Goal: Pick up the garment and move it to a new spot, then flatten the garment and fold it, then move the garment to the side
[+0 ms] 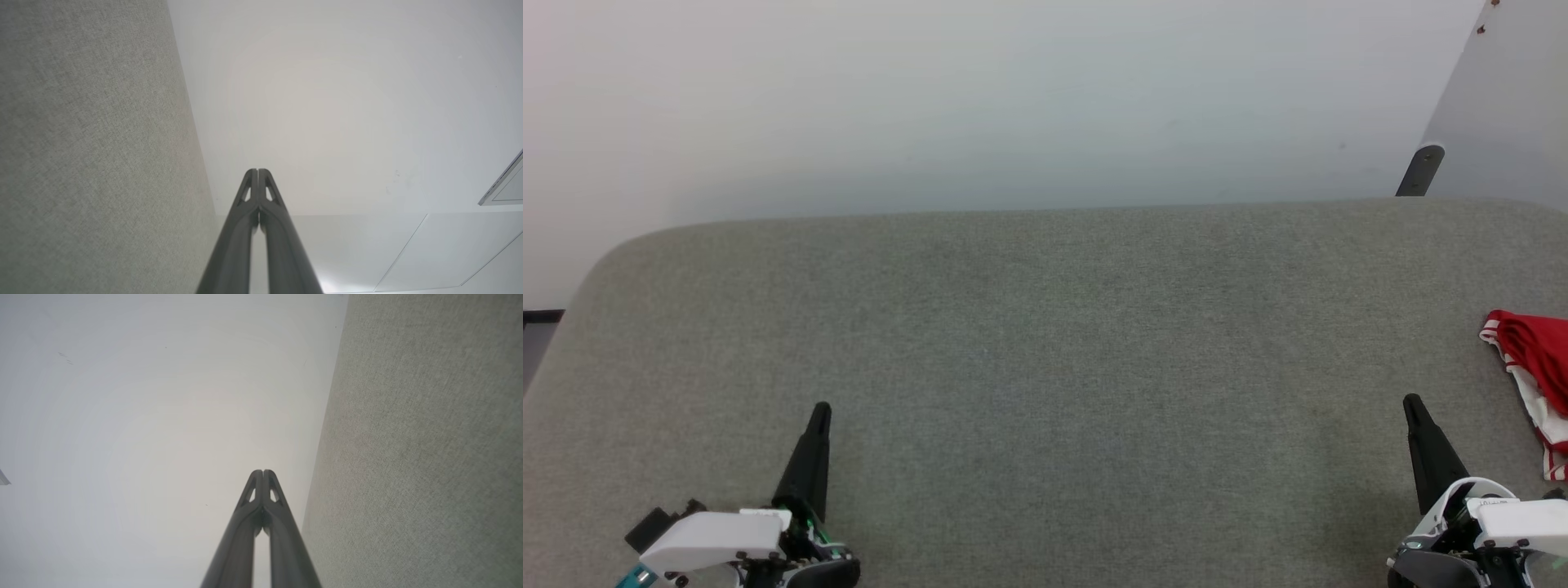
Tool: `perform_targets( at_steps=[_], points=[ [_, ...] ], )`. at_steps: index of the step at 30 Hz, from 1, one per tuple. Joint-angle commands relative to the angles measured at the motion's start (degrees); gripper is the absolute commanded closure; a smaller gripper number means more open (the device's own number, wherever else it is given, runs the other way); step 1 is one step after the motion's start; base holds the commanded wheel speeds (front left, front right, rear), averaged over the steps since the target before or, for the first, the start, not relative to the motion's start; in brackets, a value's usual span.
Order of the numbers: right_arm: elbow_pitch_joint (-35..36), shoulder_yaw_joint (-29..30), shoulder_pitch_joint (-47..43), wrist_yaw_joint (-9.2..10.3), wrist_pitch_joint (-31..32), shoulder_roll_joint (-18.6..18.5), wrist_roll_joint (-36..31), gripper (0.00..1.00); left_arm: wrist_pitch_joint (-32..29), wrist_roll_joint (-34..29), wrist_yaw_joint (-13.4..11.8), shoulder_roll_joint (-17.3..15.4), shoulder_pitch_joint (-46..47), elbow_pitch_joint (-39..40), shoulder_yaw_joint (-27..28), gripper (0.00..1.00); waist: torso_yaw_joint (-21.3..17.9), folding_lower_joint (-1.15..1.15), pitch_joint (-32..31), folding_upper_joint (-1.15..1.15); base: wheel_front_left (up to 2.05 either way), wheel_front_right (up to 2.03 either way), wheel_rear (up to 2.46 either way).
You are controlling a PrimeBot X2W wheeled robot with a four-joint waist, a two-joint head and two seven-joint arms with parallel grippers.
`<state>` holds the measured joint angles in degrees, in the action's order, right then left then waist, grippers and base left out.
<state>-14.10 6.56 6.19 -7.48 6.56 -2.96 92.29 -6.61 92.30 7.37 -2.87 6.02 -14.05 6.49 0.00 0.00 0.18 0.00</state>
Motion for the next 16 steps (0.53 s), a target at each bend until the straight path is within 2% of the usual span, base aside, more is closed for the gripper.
perform_targets(
  at_steps=[1, 16],
  points=[
    [0.00, -0.04, 0.15, -0.02, 0.01, 0.20, 0.24, 1.00, -0.06, 0.21, 0.23, 0.05, 0.53, -0.06, 0.09, 1.00, 0.00, 0.00, 0.00, 0.00, 0.00, 0.00, 0.00],
    [0.00, -0.05, 0.15, -0.02, 0.01, 0.20, 0.24, 1.00, -0.05, 0.21, 0.23, 0.05, 0.53, -0.06, 0.09, 1.00, 0.00, 0.00, 0.00, 0.00, 0.00, 0.00, 0.00]
  ],
)
